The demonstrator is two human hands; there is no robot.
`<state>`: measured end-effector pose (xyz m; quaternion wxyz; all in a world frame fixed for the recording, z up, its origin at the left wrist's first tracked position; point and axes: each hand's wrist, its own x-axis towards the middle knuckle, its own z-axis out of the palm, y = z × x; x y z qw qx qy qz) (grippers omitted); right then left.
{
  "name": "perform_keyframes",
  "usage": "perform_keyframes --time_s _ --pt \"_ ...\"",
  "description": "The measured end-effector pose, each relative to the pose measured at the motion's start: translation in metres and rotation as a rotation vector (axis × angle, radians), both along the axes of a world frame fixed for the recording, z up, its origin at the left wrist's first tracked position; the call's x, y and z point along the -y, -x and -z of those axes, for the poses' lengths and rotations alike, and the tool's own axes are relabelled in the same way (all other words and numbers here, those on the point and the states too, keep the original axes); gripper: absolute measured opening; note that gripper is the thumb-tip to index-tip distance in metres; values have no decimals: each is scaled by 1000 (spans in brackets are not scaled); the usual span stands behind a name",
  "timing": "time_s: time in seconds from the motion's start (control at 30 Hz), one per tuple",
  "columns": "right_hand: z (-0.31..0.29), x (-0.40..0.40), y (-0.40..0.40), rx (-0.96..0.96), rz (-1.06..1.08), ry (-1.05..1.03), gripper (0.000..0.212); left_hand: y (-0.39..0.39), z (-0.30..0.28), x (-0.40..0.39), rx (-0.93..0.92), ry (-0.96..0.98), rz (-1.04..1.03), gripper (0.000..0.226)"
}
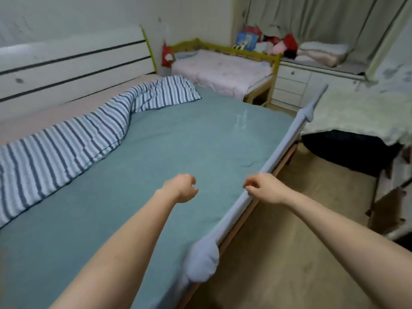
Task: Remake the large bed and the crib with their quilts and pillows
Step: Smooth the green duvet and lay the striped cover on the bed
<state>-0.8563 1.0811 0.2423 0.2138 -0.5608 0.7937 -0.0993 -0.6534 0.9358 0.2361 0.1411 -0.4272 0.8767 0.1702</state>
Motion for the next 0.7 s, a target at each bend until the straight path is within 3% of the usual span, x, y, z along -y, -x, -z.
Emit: perform_keyframes --time_s 0.33,0.7 --pt "43 194 55 -153 -364 -134 30 7 47 141 84 -24 -217 55" --pt "208 476 120 -243 -893 -347 36 90 199 295 149 -87 -543 65"
